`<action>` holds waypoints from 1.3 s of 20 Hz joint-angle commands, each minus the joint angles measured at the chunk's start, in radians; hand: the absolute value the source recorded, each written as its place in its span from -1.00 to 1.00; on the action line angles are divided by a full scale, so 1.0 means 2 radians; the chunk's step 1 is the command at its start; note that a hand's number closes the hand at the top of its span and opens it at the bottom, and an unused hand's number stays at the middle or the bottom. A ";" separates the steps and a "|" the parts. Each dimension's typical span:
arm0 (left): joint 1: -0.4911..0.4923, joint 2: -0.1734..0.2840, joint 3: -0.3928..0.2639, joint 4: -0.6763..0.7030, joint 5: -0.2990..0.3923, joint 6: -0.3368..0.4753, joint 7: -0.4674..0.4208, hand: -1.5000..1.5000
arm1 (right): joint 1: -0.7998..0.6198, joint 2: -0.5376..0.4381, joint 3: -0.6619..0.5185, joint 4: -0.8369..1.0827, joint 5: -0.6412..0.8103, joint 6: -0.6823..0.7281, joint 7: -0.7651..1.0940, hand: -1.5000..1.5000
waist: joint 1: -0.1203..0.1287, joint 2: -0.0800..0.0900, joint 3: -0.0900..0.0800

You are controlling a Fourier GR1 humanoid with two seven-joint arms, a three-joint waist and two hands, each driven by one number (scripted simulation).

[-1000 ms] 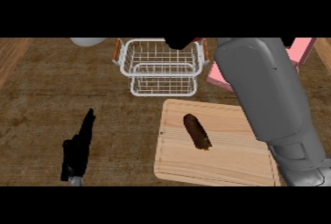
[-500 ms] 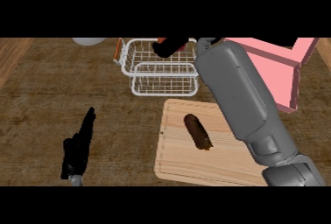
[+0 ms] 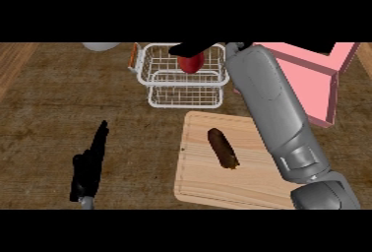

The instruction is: Pick the pear from the cutting board and place it in the tiered basket

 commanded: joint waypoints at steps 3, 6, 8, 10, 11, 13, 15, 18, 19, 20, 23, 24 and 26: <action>-0.002 0.009 0.020 0.030 0.013 -0.015 -0.002 0.00 | 0.005 0.001 -0.037 -0.012 -0.039 -0.067 -0.060 -1.00 | -0.008 0.000 -0.002; 0.011 -0.010 0.001 0.013 -0.012 0.016 0.002 0.00 | -0.004 -0.038 -0.066 -0.033 -0.034 -0.091 -0.040 -1.00 | -0.013 -0.002 -0.002; 0.027 0.012 0.010 -0.014 0.006 -0.008 0.022 0.00 | 0.026 -0.053 -0.071 -0.042 -0.017 -0.132 -0.044 -1.00 | -0.015 -0.004 -0.002; 0.042 -0.003 0.006 0.011 -0.003 0.005 -0.016 0.00 | 0.007 -0.100 -0.093 -0.052 -0.026 -0.115 0.006 -1.00 | -0.019 -0.004 -0.002; 0.048 0.011 0.012 -0.004 0.011 -0.017 -0.008 0.00 | 0.021 -0.122 -0.102 -0.055 -0.035 -0.095 0.008 -1.00 | -0.019 -0.004 -0.002; 0.033 -0.003 0.011 0.009 0.003 0.000 -0.007 0.00 | 0.055 -0.139 -0.109 -0.096 -0.051 -0.074 0.023 -1.00 | -0.029 -0.007 -0.002; 0.049 0.001 0.003 -0.029 0.004 -0.005 0.010 0.00 | 0.067 -0.191 -0.141 -0.088 -0.074 -0.041 0.018 -1.00 | -0.022 -0.005 -0.001; 0.037 0.004 0.012 -0.014 0.000 -0.002 0.013 0.00 | 0.117 -0.235 -0.164 -0.121 -0.112 0.021 0.012 -1.00 | -0.025 -0.005 -0.002; 0.012 -0.003 0.013 0.003 -0.002 0.003 0.019 0.00 | 0.122 -0.246 -0.176 -0.131 -0.133 0.044 0.014 -1.00 | -0.027 -0.004 -0.002; 0.042 -0.002 0.013 -0.007 0.001 0.001 0.002 0.00 | 0.152 -0.267 -0.186 -0.140 -0.136 0.057 0.016 -1.00 | -0.029 -0.006 -0.002; 0.024 -0.001 0.020 0.016 0.003 -0.004 -0.005 0.00 | 0.181 -0.327 -0.228 -0.123 -0.183 0.133 -0.009 -1.00 | -0.031 -0.004 -0.002; 0.040 0.001 0.008 -0.013 -0.004 -0.005 0.002 0.00 | 0.184 -0.343 -0.235 -0.098 -0.185 0.140 -0.028 -1.00 | -0.019 -0.002 -0.001; 0.037 0.010 0.024 -0.017 0.007 -0.010 0.006 0.00 | 0.215 -0.371 -0.260 -0.094 -0.222 0.202 -0.035 -1.00 | -0.022 -0.003 -0.001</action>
